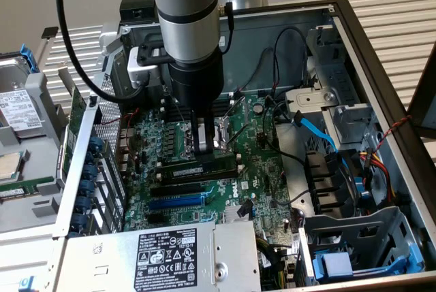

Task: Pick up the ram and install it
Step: 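Insert the ram into the slot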

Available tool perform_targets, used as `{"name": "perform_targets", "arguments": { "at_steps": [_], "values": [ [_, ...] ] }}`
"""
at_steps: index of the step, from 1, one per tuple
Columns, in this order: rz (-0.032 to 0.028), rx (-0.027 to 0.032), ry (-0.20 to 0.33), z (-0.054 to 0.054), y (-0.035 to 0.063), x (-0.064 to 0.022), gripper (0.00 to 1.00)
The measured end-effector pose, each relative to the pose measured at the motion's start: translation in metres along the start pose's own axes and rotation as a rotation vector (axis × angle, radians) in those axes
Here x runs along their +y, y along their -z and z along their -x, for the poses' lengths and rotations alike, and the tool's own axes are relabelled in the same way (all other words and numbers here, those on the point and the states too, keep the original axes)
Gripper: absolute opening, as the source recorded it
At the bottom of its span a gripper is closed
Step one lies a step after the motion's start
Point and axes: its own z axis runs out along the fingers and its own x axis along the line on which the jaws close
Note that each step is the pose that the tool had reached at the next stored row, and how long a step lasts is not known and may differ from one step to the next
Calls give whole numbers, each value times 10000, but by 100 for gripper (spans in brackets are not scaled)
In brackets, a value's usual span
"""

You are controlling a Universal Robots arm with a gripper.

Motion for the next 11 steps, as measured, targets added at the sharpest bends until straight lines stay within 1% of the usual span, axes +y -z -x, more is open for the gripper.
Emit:
{"name": "perform_targets", "arguments": {
  "at_steps": [5,6,7,8,9,11],
  "values": [
    [-71,-3,-1,0,0,0,27],
    [-86,-4,-1,0,0,0,24],
    [-98,-4,-2,0,0,0,18],
    [-110,-6,-2,0,0,0,18],
    [-119,-4,-2,0,0,0,12],
    [-134,-5,-2,0,0,0,12]
  ]
}}
